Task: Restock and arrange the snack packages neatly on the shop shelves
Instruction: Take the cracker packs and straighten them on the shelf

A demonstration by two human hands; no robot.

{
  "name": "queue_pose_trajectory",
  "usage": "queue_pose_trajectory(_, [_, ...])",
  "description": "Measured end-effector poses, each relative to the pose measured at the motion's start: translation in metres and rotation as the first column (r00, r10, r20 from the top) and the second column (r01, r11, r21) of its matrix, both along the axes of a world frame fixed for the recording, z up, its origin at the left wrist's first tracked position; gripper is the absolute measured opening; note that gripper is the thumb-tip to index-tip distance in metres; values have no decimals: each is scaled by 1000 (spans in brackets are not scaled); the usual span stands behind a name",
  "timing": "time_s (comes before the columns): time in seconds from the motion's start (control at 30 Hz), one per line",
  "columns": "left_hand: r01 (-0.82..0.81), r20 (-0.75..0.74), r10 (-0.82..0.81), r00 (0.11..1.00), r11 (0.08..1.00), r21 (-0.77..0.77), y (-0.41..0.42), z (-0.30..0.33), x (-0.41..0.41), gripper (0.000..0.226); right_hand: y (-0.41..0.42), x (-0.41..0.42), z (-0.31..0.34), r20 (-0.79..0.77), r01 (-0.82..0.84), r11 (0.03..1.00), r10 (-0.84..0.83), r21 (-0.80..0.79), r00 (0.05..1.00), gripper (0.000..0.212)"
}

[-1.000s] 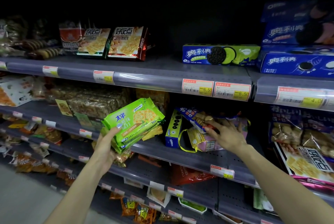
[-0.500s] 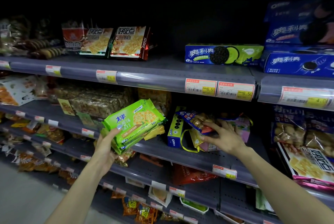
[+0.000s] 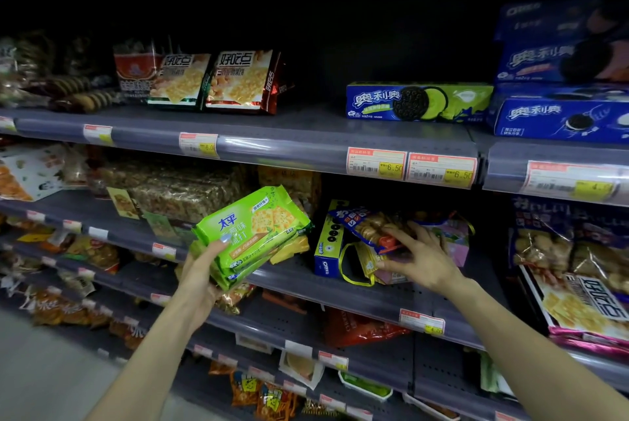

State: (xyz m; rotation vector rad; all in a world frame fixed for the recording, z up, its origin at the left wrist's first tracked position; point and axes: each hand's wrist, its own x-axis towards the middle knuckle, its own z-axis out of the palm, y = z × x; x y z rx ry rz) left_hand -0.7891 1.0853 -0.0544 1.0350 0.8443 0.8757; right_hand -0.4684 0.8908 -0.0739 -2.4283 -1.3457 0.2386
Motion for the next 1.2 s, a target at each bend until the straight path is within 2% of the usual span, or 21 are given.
queue_pose_trajectory(0.17, [56, 9, -55, 998, 998, -15, -8, 10, 30, 69, -10, 0, 7, -22, -11, 999, 12, 50, 1000, 80])
queue_pose_trajectory(0.3, [128, 12, -128, 992, 991, -28, -20, 17, 72, 50, -27, 6, 12, -72, 6, 992, 3, 126, 997, 80])
queue_pose_trajectory(0.47, [239, -32, -239, 971, 971, -3, -49, 24, 131, 39, -58, 20, 14, -77, 61, 972, -44, 228, 996, 86])
queue_pose_trajectory(0.53, [285, -64, -284, 957, 958, 2, -61, 26, 154, 48, -73, 26, 17, -88, 95, 960, -74, 265, 993, 93])
queue_pose_trajectory(0.63, [336, -96, -335, 937, 942, -6, -79, 27, 186, 59, -98, 40, 15, -132, 166, 935, -130, 315, 983, 91])
queue_pose_trajectory(0.77, [419, -166, -413, 895, 908, 0, -106, 29, 214, 116, -123, 53, 17, -244, 275, 900, -198, 338, 949, 84])
queue_pose_trajectory(0.83, [448, -168, -442, 881, 894, -2, -116, 29, 221, 114, -128, 55, 18, -323, 292, 894, -182, 339, 929, 88])
queue_pose_trajectory(0.93, [479, -161, -473, 866, 878, -4, -126, 26, 228, 92, -128, 54, 22, -502, 325, 874, -112, 360, 858, 96])
queue_pose_trajectory(1.03, [499, -158, -491, 857, 867, 8, -128, 24, 229, 97, -122, 50, 29, -675, 375, 842, -17, 388, 737, 100])
queue_pose_trajectory(1.13, [531, -148, -521, 840, 847, 34, -130, 24, 225, 108, -114, 47, 33, -839, 470, 797, 80, 379, 539, 95])
queue_pose_trajectory(1.2, [555, -147, -544, 826, 831, 47, -131, 23, 224, 102, -110, 45, 36, -903, 494, 796, 147, 350, 403, 86])
